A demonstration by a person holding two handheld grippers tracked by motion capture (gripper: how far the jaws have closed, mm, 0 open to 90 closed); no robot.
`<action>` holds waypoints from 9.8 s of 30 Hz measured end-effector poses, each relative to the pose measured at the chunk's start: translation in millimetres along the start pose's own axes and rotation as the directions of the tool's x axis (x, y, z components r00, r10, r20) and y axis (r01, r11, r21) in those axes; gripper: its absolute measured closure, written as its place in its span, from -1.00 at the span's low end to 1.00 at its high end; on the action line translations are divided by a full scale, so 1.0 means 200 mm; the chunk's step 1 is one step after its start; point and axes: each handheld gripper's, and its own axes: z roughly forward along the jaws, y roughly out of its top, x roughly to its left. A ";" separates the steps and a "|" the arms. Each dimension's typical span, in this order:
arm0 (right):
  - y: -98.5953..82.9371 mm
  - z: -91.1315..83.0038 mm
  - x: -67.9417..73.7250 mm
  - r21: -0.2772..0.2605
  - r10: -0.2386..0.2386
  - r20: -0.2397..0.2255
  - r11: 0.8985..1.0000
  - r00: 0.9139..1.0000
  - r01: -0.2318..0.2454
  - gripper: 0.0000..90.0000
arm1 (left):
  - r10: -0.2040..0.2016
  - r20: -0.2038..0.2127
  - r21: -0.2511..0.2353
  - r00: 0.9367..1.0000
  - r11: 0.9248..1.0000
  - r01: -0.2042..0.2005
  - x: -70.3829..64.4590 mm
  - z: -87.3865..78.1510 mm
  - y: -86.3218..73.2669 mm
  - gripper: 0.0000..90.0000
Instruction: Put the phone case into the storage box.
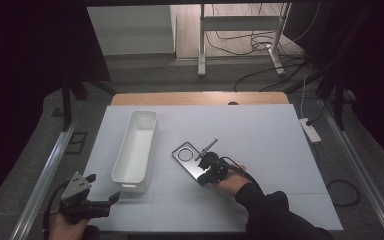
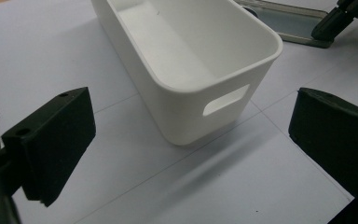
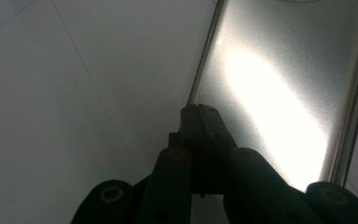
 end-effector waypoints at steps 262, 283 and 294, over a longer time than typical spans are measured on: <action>-0.05 -0.49 -0.06 -0.431 0.051 -0.019 0.901 0.998 -0.055 -0.83 | 0.114 0.559 0.041 0.821 0.986 -0.164 -0.34 0.69 0.71 0.75; -0.05 -0.50 -0.01 -0.422 -0.116 -0.076 0.904 0.990 0.074 0.75 | 0.168 0.599 0.022 0.783 0.974 -0.226 -0.40 0.70 0.72 0.75; -0.04 -0.52 0.03 -0.435 -0.089 0.027 0.896 0.996 0.091 0.80 | 0.156 0.512 -0.013 0.845 0.985 -0.174 -0.37 0.67 0.73 -0.02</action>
